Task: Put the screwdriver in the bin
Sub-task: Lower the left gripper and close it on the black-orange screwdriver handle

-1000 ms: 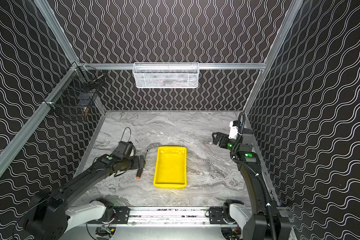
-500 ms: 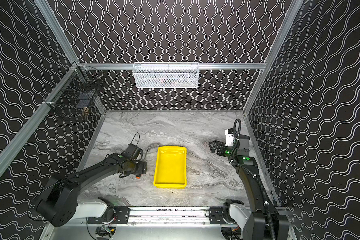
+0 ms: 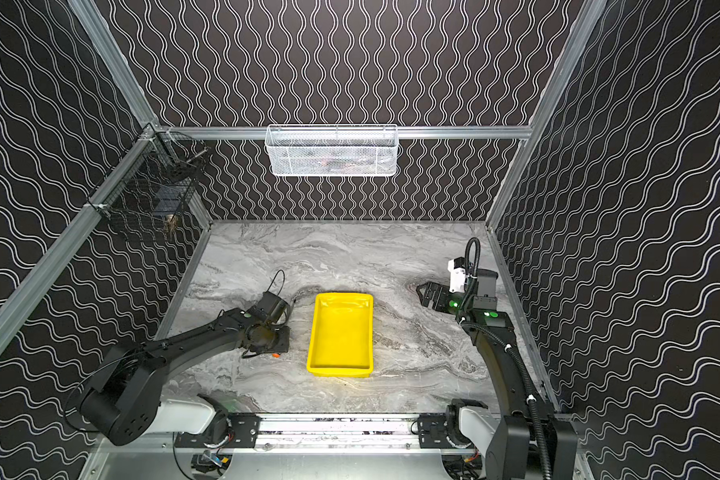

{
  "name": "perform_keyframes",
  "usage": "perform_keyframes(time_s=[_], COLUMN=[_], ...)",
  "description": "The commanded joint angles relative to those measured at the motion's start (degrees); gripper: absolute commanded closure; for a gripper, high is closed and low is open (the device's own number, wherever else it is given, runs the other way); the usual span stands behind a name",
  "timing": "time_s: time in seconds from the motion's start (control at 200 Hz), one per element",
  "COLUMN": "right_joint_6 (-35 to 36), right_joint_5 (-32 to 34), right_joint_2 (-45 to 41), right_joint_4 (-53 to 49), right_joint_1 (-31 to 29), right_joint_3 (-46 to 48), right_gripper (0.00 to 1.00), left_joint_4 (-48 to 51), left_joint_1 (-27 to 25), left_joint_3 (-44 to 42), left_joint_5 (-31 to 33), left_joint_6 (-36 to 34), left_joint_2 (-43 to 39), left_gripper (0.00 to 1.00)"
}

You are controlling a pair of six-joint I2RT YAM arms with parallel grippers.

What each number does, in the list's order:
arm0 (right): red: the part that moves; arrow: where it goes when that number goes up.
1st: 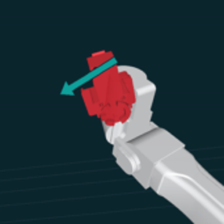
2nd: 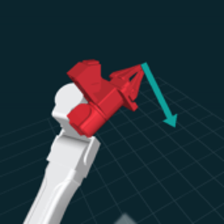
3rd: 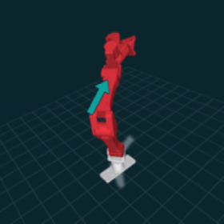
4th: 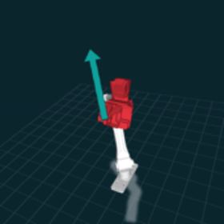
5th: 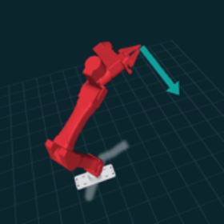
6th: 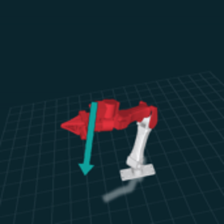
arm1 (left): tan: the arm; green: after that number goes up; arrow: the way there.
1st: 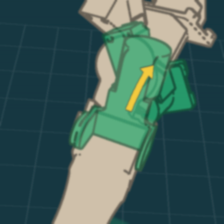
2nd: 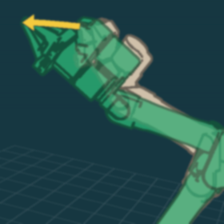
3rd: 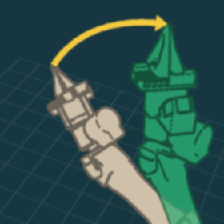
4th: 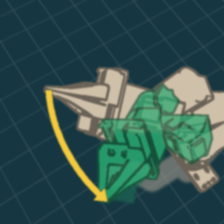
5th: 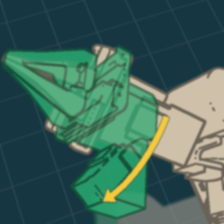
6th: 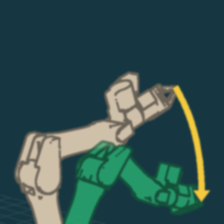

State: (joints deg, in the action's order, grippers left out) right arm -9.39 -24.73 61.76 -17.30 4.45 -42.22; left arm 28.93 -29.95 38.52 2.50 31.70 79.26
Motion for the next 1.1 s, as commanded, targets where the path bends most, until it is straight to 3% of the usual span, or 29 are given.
perform_keyframes(time_s=[0.0, 0.305, 0.42, 0.526, 0.731, 1.091], right_joint_6=[0.43, 0.58, 0.51, 0.49, 0.38, 0.38], right_joint_5=[-0.50, -0.84, -0.76, -1.06, -1.52, -1.37], right_joint_2=[0.04, 0.21, 0.19, 0.32, 0.79, 0.44], right_joint_4=[1.21, 1.20, 1.62, 1.47, 2.31, 2.78], right_joint_1=[-0.06, -0.05, -0.05, -0.05, -0.05, -0.05], right_joint_3=[-0.24, -0.36, -0.17, -0.21, 0.10, 0.29], right_gripper=[0.01, 0.01, 0.01, 0.01, 0.01, 0.01], left_joint_4=[-2.25, -3.10, -3.85, -3.62, -3.65, 0.03], left_joint_1=[-0.02, 0.00, -0.04, -0.02, -0.07, 0.00], left_joint_3=[-0.36, 1.99, 2.02, 2.09, 1.98, 4.12], left_joint_5=[2.34, 3.24, 2.53, 1.91, 2.24, 3.47], left_joint_6=[0.13, -3.69, -4.11, -3.89, -4.37, -5.59], left_joint_2=[-0.40, 4.86, 5.87, 6.08, 5.64, 3.31], left_gripper=[0.50, 0.50, 0.66, 0.68, 0.96, 1.00])
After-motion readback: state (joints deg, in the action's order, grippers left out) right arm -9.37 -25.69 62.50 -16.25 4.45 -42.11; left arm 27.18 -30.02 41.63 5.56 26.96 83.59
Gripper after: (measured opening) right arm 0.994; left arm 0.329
